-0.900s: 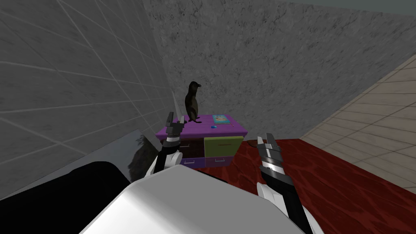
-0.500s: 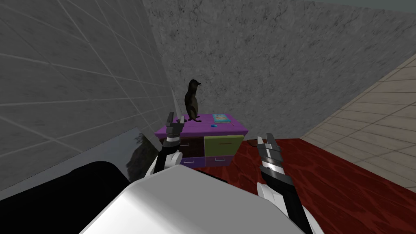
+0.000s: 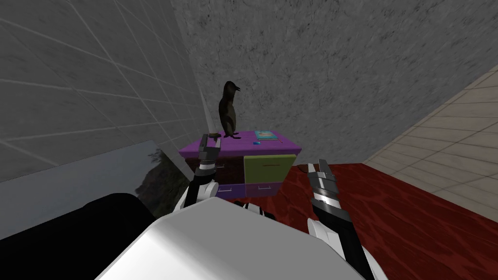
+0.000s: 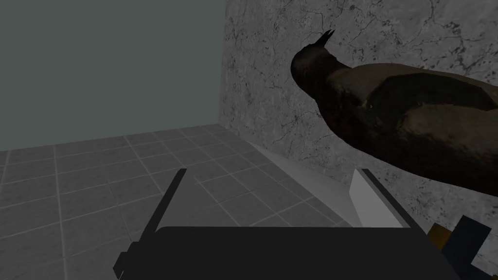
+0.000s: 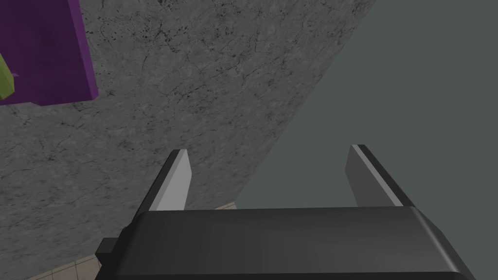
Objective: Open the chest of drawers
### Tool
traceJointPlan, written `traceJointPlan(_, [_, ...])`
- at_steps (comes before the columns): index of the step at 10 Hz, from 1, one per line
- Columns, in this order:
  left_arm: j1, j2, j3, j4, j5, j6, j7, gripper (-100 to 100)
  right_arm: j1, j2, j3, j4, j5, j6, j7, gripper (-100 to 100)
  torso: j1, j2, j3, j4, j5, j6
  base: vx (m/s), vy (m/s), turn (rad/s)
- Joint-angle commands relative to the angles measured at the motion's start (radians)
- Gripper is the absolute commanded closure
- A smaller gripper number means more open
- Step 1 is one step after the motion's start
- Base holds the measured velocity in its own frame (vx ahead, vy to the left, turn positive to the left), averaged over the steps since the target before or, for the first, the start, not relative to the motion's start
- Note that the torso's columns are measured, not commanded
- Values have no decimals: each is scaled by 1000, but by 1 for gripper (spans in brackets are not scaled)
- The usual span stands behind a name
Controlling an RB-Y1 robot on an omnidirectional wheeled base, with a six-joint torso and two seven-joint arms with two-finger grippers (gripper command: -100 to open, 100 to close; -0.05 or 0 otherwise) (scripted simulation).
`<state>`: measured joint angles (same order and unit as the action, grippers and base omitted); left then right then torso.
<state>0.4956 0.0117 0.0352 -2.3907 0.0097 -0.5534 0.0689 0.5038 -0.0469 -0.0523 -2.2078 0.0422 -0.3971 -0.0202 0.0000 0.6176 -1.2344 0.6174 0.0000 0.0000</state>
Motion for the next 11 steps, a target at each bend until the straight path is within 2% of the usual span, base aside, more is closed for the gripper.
traceJointPlan(1, [-3, 44, 1, 16, 0, 5, -1, -100, 0, 0, 0, 0, 0, 0, 0, 0, 0, 74, -148, 74, 0, 0, 14, -33, 12])
traceJointPlan(3, [-9, 91, 4, 52, 0, 16, -5, -100, 0, 0, 0, 0, 0, 0, 0, 0, -2, 116, -236, 116, -1, 0, 7, -80, 21])
traceJointPlan(5, [-15, 111, 6, 84, 0, 25, -8, -100, 0, 0, 0, 0, 0, 0, 0, 0, -3, 120, -242, 120, -1, 0, 11, -116, 21])
traceJointPlan(7, [-24, 129, 10, 139, 1, 42, -13, -100, 0, 0, 0, 0, 0, 0, 0, 0, 0, 120, -242, 121, 0, 0, 7, -149, 21])
traceJointPlan(11, [-36, 135, 16, 211, 1, 63, -20, -100, 0, 0, 0, 0, 0, 0, 0, 0, 3, 120, -242, 120, 1, 0, 18, -138, 26])
